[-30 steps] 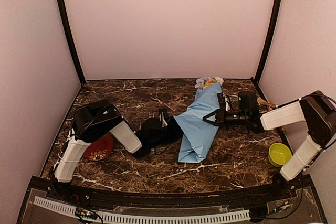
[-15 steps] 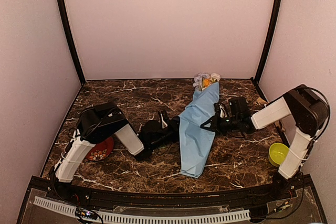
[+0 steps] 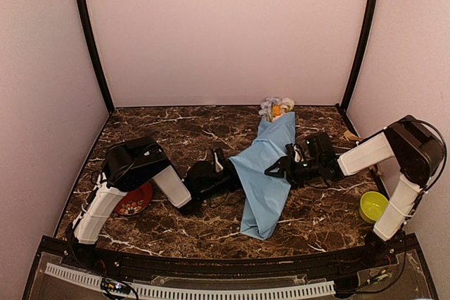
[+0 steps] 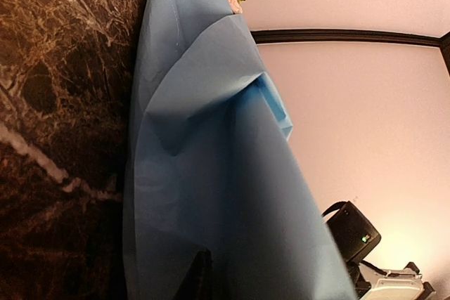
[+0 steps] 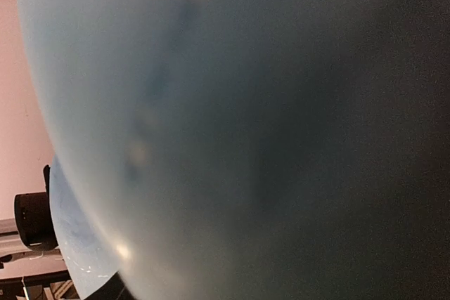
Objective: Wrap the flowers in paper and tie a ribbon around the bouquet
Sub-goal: Adjust the corner of the folded wrapping paper at the center of the board.
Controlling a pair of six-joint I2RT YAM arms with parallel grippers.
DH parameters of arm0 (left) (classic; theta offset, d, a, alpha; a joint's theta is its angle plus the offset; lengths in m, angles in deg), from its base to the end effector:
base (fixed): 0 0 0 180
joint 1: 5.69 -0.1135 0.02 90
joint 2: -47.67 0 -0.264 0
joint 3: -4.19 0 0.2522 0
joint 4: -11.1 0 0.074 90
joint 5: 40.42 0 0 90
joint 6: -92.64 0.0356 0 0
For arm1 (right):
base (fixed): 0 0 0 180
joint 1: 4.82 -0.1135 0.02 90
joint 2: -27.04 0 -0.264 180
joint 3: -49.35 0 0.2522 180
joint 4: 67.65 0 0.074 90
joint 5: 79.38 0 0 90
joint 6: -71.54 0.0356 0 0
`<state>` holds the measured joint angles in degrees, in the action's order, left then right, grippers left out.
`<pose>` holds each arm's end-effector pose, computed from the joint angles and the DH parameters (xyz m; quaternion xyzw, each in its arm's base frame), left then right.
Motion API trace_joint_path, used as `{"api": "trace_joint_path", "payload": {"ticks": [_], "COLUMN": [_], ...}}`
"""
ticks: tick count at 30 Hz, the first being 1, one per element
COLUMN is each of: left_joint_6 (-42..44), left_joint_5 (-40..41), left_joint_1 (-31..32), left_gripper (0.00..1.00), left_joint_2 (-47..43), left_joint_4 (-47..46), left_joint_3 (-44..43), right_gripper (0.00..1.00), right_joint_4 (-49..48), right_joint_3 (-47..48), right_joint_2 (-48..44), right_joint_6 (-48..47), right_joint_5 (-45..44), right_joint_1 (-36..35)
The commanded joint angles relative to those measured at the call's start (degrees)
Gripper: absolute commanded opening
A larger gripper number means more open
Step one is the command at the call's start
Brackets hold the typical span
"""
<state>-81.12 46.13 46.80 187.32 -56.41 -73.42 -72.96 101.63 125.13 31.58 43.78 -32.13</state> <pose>0.2714 -0.3571 0.0721 -0.1597 0.6534 -0.6940 0.2568 0.2682 0.1604 0.1266 0.0544 0.8769 0.4531 0.1513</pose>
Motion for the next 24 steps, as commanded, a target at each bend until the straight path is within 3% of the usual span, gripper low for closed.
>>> {"api": "trace_joint_path", "payload": {"ticks": [1,5,8,12,16,20,24], "left_joint_6": [0.13,-1.89,-2.34,-2.88,-3.45,-1.07,1.38], "left_joint_5": [-0.84,-1.90,-2.45,-2.12,-2.02,-2.47,-2.94], "left_joint_1": [-0.38,-0.37,-0.37,-0.66,-1.75,-2.70,-2.92], "left_gripper": [0.12,0.11,0.09,0.08,0.07,0.07,0.08], "left_joint_2": [1.22,2.76,3.24,3.30,3.11,1.27,0.06], "left_joint_4": [9.44,9.36,9.36,8.14,5.16,4.41,4.23], "left_joint_3": [3.73,3.55,3.49,4.62,6.42,7.98,7.48], "right_gripper": [0.58,0.57,0.51,0.26,0.08,0.01,0.00], "right_joint_4": [-4.97,-10.34,-12.80,-14.45,-16.61,-17.40,-20.88], "right_joint_3": [-4.12,-3.14,-2.03,-1.11,0.10,0.56,0.88], "right_joint_2": [-1.52,1.36,3.57,4.13,3.84,2.10,-0.43], "right_joint_6": [4.64,6.99,8.94,10.07,11.16,11.55,12.64], "right_joint_5": [0.59,0.67,1.63,2.81,5.17,6.58,8.26], "right_joint_1": [-1.67,-2.44,-2.71,-2.79,-2.37,-1.50,-0.93]}}
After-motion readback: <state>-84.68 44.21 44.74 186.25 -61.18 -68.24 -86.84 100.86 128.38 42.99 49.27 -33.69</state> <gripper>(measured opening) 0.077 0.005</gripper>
